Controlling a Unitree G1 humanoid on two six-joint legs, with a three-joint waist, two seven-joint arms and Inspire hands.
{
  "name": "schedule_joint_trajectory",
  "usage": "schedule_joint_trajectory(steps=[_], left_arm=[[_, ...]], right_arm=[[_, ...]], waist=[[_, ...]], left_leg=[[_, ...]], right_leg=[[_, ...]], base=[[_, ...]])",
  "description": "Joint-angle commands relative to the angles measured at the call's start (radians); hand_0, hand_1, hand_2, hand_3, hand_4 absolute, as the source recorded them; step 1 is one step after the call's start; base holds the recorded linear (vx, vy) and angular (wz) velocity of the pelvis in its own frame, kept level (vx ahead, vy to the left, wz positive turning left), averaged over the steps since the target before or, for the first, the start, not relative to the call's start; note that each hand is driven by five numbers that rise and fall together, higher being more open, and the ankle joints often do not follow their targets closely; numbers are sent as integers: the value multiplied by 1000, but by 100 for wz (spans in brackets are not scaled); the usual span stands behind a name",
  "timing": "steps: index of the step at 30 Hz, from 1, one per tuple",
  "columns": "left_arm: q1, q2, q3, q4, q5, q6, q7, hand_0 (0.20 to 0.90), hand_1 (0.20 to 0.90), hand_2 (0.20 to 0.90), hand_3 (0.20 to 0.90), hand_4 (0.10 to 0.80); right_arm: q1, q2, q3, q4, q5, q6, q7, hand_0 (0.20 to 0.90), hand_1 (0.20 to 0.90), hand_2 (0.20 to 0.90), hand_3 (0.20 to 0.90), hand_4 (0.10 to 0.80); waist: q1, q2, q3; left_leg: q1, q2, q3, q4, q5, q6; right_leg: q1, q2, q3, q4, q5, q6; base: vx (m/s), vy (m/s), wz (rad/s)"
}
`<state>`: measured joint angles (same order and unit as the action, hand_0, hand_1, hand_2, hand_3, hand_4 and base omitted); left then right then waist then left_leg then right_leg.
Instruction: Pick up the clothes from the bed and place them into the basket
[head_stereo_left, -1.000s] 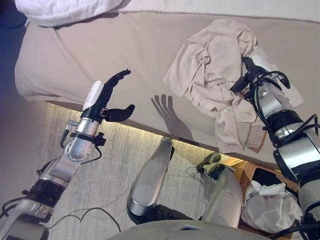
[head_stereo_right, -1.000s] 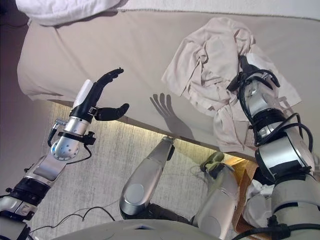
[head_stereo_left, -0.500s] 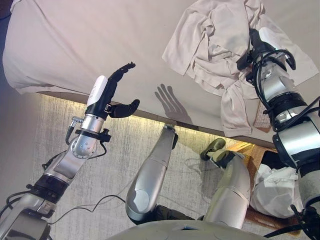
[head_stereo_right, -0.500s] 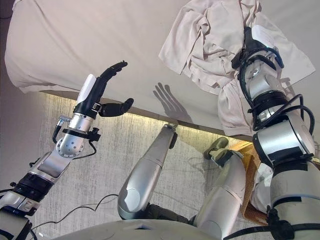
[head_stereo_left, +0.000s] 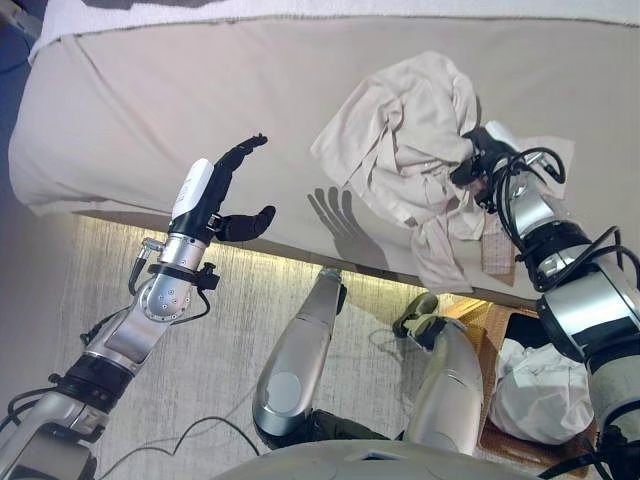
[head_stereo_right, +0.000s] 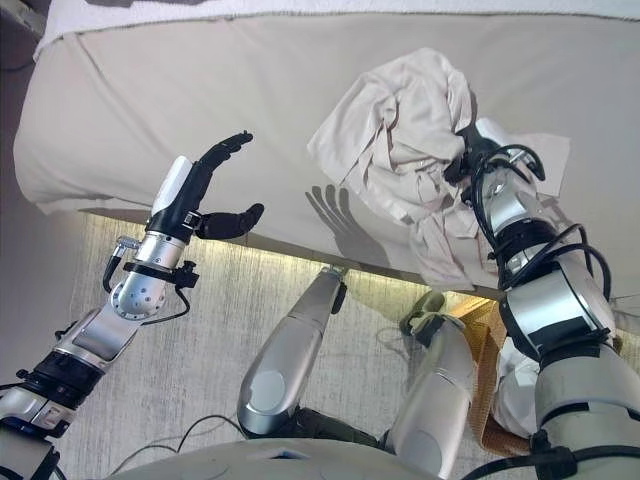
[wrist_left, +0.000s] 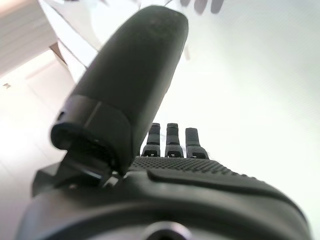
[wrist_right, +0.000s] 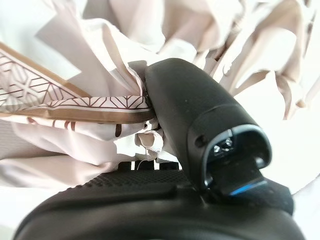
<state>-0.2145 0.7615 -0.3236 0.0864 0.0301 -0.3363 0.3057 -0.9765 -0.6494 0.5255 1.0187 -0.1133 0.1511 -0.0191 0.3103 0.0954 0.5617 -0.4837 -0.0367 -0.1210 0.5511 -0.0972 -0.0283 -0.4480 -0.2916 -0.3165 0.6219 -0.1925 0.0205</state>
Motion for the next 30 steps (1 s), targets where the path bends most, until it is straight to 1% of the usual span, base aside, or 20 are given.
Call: schedule_joint_trajectory(steps=[1,3,6,7,9,13,17,19,21,24,25,30], left_arm=[[-33,20,77,-92,-14,-32,21,900,900,900,900,800],[-42,20,78,-85,-13,-19,16,900,900,900,900,800],[-41,22,79,-77,19,3,25,900,900,900,900,800],[-42,30,78,-70,38,8,34,900,900,900,900,800],[-34,36,85,-74,31,31,14,900,900,900,900,800],[-16,41,93,-65,24,35,-8,900,900,900,900,800],[-11,40,85,-54,25,90,-33,900,900,900,900,800],[-3,38,87,-38,23,105,-44,900,900,900,900,800],[1,34,84,-20,19,90,-53,900,900,900,900,800],[0,34,84,-18,10,69,-49,900,900,900,900,800],[6,35,95,-14,-1,56,-56,900,900,900,900,800],[24,43,116,5,-4,24,-74,900,900,900,900,800]], right_arm=[[-65,-90,-13,-87,28,-23,-35,300,300,300,200,100],[-49,-130,-30,-121,37,-14,-42,300,300,300,200,100],[-27,-166,-51,-144,18,-18,-50,300,300,300,200,100],[-20,-186,-55,-157,-1,-17,-55,300,300,300,200,100],[1,-224,-68,-196,9,-7,-50,300,300,300,200,100],[30,-277,-106,-249,37,-5,-64,300,300,300,200,100],[69,-331,-161,-278,41,-37,-91,300,300,300,200,100],[95,-360,-188,-295,41,-50,-74,300,300,300,200,100],[136,-398,-226,-322,35,-67,-66,300,300,300,200,100],[174,-425,-259,-336,15,-86,-65,300,300,300,200,100],[230,-451,-299,-365,-9,-100,-57,300,300,300,200,100],[378,-496,-433,-439,2,-125,-29,300,300,300,200,100]], waist=[[-18,-25,-42],[-36,-32,-50],[-54,-42,-72],[-63,-50,-85],[-78,-65,-115],[-102,-87,-161],[-139,-113,-224],[-158,-124,-256],[-190,-136,-307],[-211,-144,-339],[-235,-147,-368],[-287,-156,-424]], left_leg=[[85,-11,52,-52,-3,35],[131,-4,64,-55,-12,35],[162,3,75,-48,-32,36],[176,7,85,-40,-47,36],[212,16,98,-32,-70,37],[275,32,118,-48,-85,34],[363,54,149,-133,-71,26],[403,62,161,-184,-58,21],[445,72,180,-257,-26,16],[477,76,197,-308,-7,12],[503,80,210,-351,6,9],[570,94,250,-483,36,0]], right_leg=[[133,68,-31,0,1,-28],[186,72,-25,-24,2,-31],[220,77,-21,-32,-4,-37],[239,80,-19,-39,-7,-40],[288,88,-13,-65,-10,-44],[354,102,2,-125,0,-40],[425,130,28,-226,22,-21],[451,139,41,-277,37,-10],[473,152,58,-341,66,5],[489,160,78,-393,93,19],[500,168,97,-431,112,32],[520,186,144,-539,169,65]], base=[[40,-14,-18],[32,-9,-18],[55,-2,-7],[153,2,-5],[163,-8,-9],[93,4,-17],[92,11,-32],[111,2,-25],[104,18,-25],[74,9,-26],[122,-15,-25],[66,-32,-35]])
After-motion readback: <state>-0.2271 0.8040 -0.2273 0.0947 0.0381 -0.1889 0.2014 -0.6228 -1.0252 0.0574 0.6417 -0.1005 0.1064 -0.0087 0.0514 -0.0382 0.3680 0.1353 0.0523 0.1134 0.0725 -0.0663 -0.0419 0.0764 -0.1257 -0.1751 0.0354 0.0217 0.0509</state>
